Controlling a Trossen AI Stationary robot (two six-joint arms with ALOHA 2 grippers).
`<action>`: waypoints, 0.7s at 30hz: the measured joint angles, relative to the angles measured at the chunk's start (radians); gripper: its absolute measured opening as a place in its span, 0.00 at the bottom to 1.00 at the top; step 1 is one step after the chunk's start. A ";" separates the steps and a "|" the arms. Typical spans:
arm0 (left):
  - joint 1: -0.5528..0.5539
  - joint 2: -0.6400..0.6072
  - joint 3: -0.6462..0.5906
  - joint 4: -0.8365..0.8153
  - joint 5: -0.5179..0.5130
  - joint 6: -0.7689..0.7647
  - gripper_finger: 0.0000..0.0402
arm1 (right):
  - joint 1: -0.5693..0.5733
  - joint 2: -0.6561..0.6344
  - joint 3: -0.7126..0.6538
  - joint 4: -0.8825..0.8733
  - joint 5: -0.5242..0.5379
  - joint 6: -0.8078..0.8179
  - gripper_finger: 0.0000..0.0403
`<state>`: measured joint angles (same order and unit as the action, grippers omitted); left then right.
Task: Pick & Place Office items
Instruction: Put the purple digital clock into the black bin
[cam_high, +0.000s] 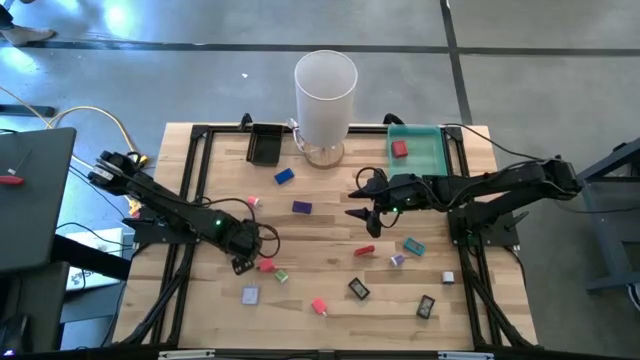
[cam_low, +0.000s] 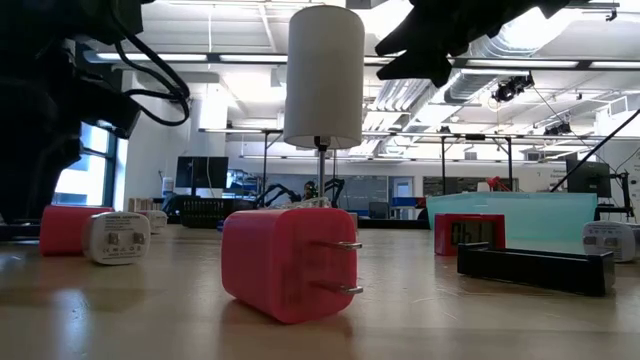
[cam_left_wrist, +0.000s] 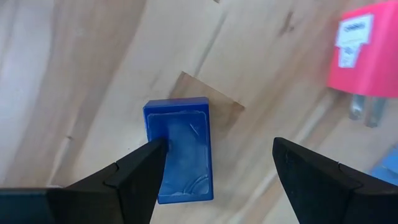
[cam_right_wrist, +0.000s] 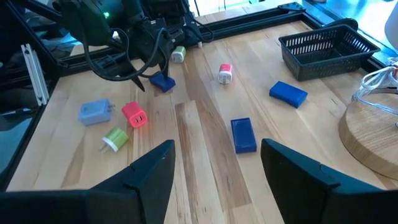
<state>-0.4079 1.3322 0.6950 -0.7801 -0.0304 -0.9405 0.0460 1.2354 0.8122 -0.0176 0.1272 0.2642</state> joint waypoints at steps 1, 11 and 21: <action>0.000 0.000 0.001 0.001 0.002 0.000 0.71 | 0.000 0.000 0.000 0.000 0.000 0.000 0.56; 0.000 -0.001 0.002 -0.034 -0.001 -0.019 0.71 | 0.000 0.000 0.000 0.000 0.000 0.004 0.56; 0.000 -0.002 0.039 -0.053 0.003 -0.044 0.71 | 0.000 0.000 0.000 0.000 0.001 0.000 0.56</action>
<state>-0.4080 1.3304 0.7340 -0.8332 -0.0277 -0.9849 0.0460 1.2354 0.8123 -0.0177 0.1279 0.2646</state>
